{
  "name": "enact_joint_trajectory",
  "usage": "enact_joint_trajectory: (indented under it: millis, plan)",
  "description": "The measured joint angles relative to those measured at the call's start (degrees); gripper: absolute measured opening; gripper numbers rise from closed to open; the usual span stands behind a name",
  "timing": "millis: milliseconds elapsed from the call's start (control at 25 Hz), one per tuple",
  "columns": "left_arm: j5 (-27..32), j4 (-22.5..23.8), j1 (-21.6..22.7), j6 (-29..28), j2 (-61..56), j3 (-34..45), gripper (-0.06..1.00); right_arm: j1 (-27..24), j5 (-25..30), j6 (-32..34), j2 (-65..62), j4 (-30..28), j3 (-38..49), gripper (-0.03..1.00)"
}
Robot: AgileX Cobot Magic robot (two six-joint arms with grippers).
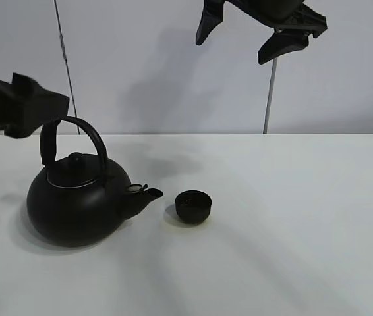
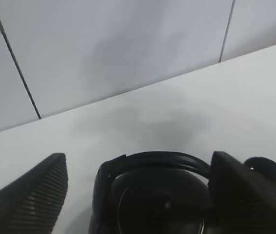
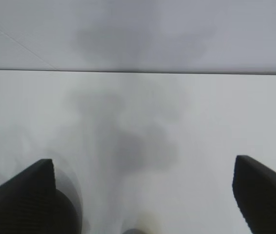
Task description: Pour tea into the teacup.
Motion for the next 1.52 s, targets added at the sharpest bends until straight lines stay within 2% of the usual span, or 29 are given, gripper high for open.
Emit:
enact_joint_trajectory:
  millis: [120,280,480,680,880,1120,1280,1520]
  plan:
    - [18.71,1.90,0.00,-2.61,-4.23,-7.41,0.58,0.00,0.00,0.00,0.00,0.00,0.00,0.68]
    - [40.07,2.27,0.00,-7.54,-5.26,-19.27,0.57,0.00,0.00,0.00,0.00,0.00,0.00,0.68]
    - [55.00,2.22,0.00,-8.39,-5.26,-30.50,0.57,0.00,0.00,0.00,0.00,0.00,0.00,0.68]
    - [65.61,1.33,0.00,-8.41,-3.87,-41.59,0.57,0.00,0.00,0.00,0.00,0.00,0.00,0.68]
    - [76.55,-5.99,0.00,-5.65,3.16,-51.93,0.57,0.00,0.00,0.00,0.00,0.00,0.00,0.68]
    - [88.86,-10.99,0.00,-4.88,12.08,-60.13,0.57,0.00,0.00,0.00,0.00,0.00,0.00,0.68]
    - [90.51,-13.06,0.00,-4.82,14.00,-60.61,0.57,0.00,1.09,0.33,0.00,1.10,0.00,0.68]
    - [90.51,-13.24,0.00,-5.05,14.05,-60.61,0.57,0.00,12.66,1.24,0.00,5.14,0.00,0.68]
